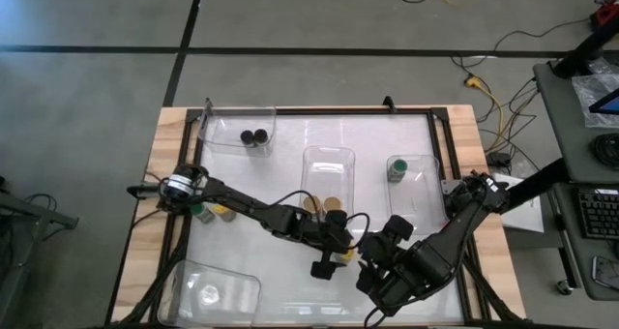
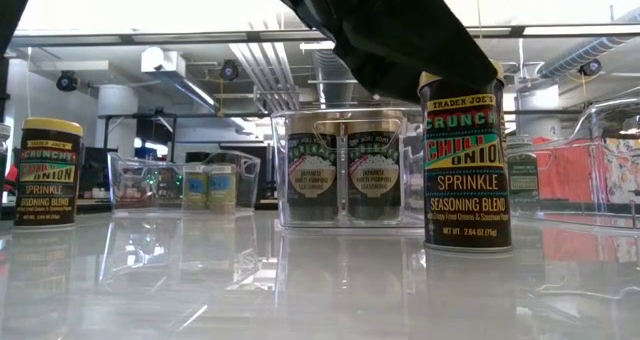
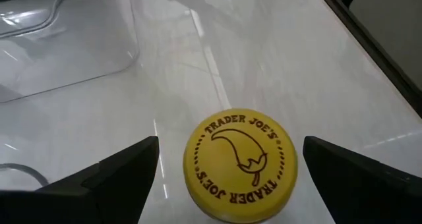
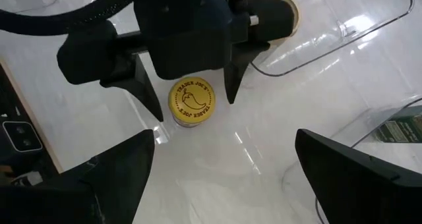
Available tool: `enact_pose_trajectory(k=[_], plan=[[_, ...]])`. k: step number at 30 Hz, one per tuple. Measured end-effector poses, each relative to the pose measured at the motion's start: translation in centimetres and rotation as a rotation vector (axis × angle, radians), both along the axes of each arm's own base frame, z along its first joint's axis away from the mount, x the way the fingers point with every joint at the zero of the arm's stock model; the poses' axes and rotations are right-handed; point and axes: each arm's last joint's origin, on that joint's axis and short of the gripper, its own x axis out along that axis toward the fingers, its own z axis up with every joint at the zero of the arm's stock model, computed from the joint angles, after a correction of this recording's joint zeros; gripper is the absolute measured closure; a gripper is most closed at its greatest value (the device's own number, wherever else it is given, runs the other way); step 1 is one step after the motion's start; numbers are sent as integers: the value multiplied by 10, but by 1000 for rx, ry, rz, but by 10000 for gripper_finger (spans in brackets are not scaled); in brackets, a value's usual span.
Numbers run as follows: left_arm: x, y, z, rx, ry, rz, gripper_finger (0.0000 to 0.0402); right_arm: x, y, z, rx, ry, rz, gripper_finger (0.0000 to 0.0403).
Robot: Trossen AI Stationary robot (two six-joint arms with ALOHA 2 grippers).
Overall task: Sort spices by type
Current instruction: Put the bottom yellow seasoning bottle into the bottom left transparent bin
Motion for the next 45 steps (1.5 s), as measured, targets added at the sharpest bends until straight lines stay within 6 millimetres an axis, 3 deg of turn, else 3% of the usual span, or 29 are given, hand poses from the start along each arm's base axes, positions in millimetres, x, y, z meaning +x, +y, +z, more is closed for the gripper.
enact_pose_trajectory(k=[8, 28, 31, 36, 42, 45], plan=[[0, 0, -1, 0, 4, 1, 53, 0, 0, -3, -9, 5, 2, 44], [-3, 2, 5, -37, 29, 50, 188, 0, 0, -3, -10, 8, 2, 44], [-6, 2, 21, -35, 40, 51, 189, -1, 0, -3, -3, 15, 5, 44], [-21, 3, 67, -27, 40, 34, 182, -3, -2, 2, 14, 25, 26, 44], [-50, 6, 136, -42, -21, 15, 185, -8, -6, 10, 31, 5, 23, 44], [-65, 6, 152, -52, -3, 16, 185, -9, -8, 13, 32, -6, 21, 44]])
